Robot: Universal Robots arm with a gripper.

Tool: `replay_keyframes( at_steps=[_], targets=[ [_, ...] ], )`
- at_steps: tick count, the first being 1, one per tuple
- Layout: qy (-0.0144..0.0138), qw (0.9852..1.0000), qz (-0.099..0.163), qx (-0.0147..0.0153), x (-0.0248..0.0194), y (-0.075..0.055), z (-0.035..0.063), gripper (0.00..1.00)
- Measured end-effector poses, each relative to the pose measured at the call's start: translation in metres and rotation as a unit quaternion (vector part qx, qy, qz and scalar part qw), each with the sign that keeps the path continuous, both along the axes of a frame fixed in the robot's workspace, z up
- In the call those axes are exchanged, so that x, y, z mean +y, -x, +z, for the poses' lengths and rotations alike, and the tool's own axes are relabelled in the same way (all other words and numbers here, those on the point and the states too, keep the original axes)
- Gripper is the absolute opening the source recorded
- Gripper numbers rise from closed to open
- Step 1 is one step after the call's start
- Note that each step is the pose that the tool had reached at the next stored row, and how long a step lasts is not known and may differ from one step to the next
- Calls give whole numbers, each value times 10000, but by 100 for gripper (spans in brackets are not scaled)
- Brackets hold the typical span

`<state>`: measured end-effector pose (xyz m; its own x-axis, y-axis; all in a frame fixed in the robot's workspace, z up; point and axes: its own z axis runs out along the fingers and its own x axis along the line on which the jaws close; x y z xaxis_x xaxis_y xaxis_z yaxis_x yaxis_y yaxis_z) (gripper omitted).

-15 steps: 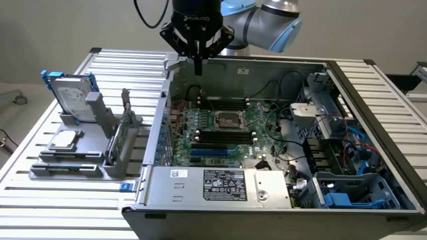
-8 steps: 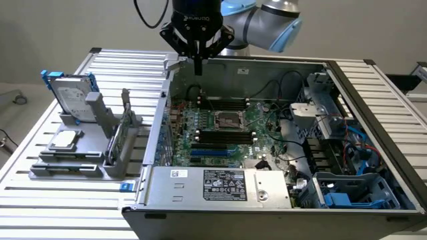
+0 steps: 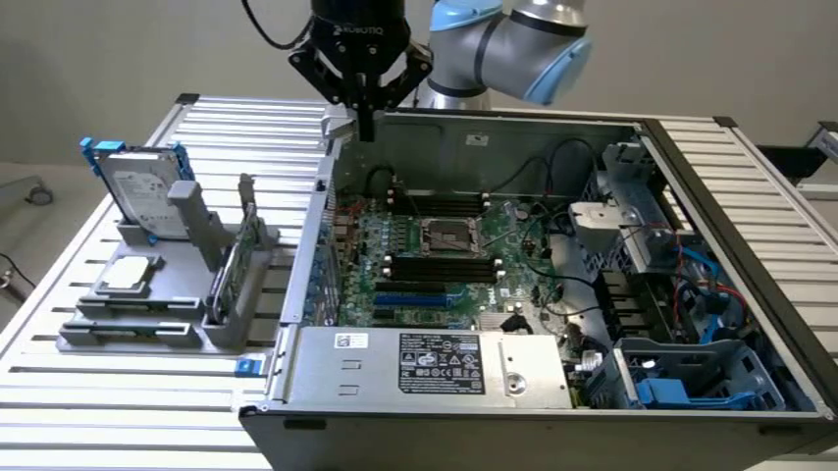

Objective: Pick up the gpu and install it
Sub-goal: 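Reach for the gpu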

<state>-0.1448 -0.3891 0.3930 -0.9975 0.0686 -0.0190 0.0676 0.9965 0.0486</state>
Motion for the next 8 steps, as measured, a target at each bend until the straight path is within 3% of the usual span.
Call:
replay_keyframes(
  at_steps=[8],
  targets=[
    [0,10000,0,0,160,362,-1,11]
  ],
)
